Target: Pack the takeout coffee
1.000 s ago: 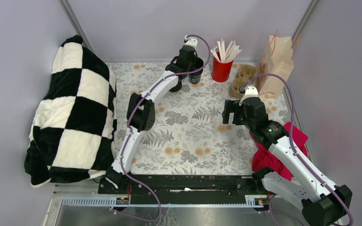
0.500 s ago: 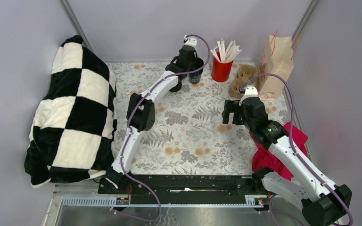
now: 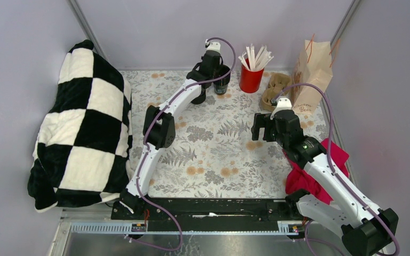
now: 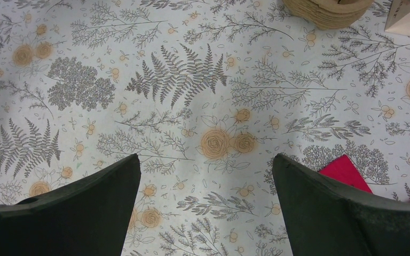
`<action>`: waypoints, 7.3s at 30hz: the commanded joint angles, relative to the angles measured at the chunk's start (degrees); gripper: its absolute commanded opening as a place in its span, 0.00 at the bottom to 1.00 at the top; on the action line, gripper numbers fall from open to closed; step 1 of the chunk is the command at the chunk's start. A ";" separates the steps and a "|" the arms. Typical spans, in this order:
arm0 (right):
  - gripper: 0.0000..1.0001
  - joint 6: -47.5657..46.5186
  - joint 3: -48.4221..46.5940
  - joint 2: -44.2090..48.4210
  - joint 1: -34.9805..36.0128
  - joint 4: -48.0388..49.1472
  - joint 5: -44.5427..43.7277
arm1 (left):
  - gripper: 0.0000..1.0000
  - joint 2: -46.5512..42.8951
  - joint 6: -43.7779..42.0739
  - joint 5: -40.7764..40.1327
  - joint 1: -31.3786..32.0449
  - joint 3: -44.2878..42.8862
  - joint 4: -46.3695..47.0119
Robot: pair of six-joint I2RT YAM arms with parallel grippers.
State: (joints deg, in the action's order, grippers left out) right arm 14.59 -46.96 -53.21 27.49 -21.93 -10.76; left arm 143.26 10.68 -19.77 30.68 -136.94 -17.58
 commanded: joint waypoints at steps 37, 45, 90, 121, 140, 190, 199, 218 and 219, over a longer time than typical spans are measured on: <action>1.00 1.49 -3.62 4.46 0.15 -0.83 5.40 | 0.00 -49.49 7.93 19.11 -0.89 27.83 -9.19; 1.00 1.83 -3.39 7.26 0.10 -2.65 7.60 | 0.00 -65.65 10.49 21.70 2.65 62.25 0.87; 1.00 2.21 1.83 10.48 0.11 -3.37 5.83 | 0.86 -51.44 15.20 1.60 8.34 64.61 5.57; 1.00 2.11 2.40 6.24 0.04 -3.20 5.76 | 0.41 -14.65 6.73 -2.04 -6.42 24.84 -5.56; 1.00 2.24 2.91 6.10 0.11 -2.77 6.07 | 0.27 -13.23 5.15 -4.93 -6.42 23.91 -6.14; 1.00 2.13 2.75 6.20 0.04 -2.84 6.19 | 0.24 -13.27 4.70 -5.89 -6.33 22.51 -7.58; 1.00 2.07 2.75 6.33 0.11 -2.95 6.19 | 0.16 -13.58 4.62 -6.39 -5.91 22.51 -7.55; 1.00 2.04 2.49 6.63 0.07 -3.03 6.28 | 0.05 -15.15 4.96 -6.25 -5.62 21.16 -9.61; 1.00 1.98 2.49 6.63 0.11 -3.02 6.29 | 0.05 -15.15 5.04 -6.08 -5.63 21.08 -9.67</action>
State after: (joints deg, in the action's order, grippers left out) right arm 17.34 -44.05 -47.13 27.49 -26.30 -3.88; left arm 131.46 15.88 -25.34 24.84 -112.57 -27.22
